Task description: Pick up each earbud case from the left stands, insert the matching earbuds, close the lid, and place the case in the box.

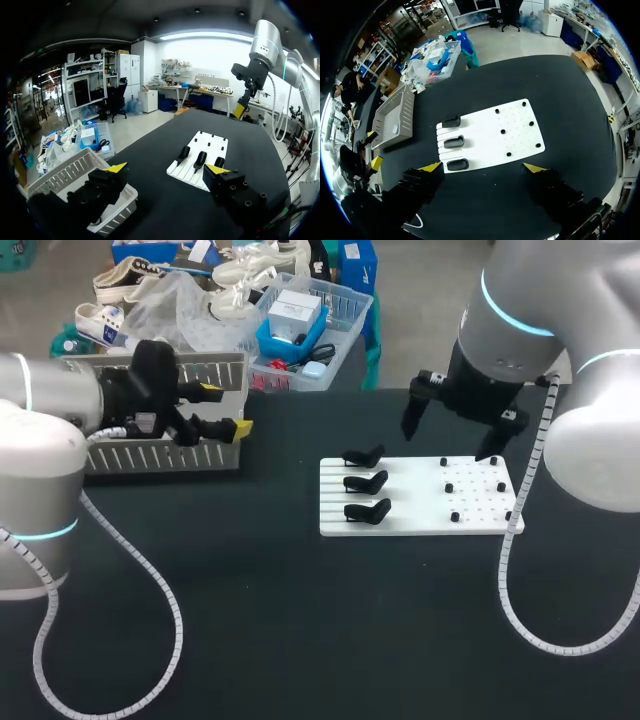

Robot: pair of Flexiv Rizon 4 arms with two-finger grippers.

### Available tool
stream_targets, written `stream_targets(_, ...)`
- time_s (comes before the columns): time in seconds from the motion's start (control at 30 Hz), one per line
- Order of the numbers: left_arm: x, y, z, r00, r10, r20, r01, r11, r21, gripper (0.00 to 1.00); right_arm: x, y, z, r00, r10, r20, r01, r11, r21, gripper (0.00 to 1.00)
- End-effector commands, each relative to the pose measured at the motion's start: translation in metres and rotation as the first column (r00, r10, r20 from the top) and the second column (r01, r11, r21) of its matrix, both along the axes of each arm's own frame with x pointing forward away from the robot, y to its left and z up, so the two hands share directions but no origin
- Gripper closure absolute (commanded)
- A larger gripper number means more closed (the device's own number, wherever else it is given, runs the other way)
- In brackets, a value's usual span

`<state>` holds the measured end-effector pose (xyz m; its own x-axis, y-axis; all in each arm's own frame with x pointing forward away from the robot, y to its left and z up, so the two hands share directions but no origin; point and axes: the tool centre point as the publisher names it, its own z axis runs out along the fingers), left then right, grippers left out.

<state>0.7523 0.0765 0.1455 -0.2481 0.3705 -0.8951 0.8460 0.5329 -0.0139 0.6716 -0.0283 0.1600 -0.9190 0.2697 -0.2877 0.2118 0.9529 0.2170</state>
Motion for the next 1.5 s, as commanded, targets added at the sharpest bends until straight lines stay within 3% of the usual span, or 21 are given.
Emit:
stream_targets(0.03, -0.009, -0.011, 0.003, 0.999, -0.007, 0.053, 0.011, 0.998, -0.065, 0.0, -0.002, 0.0, -0.001, 1.0, -0.004, 0.008, 0.004, 1.0, 0.0, 0.0)
stream_targets(0.23, -0.014, -0.024, 0.01, 0.999, -0.038, 0.038, 0.041, 0.997, -0.067, 0.0, -0.002, 0.0, -0.001, 1.0, -0.004, 0.008, 0.004, 1.0, 0.0, 0.0)
stream_targets(0.47, -0.023, -0.032, 0.0, 0.997, -0.074, -0.026, 0.073, 0.996, -0.042, 0.0, -0.002, 0.0, -0.001, 1.0, -0.004, 0.008, 0.004, 1.0, 0.0, 0.0)
stream_targets(0.87, -0.033, -0.041, 0.009, 0.992, -0.12, -0.033, 0.12, 0.993, -0.022, 0.0, -0.002, 0.0, -0.001, 1.0, -0.004, 0.008, 0.004, 1.0, 0.0, 0.0)
stream_targets(1.5, -0.033, -0.041, 0.009, 0.992, -0.12, -0.033, 0.12, 0.993, -0.022, 0.0, -0.002, 0.0, -0.001, 1.0, -0.004, 0.008, 0.004, 1.0, 0.0, 0.0)
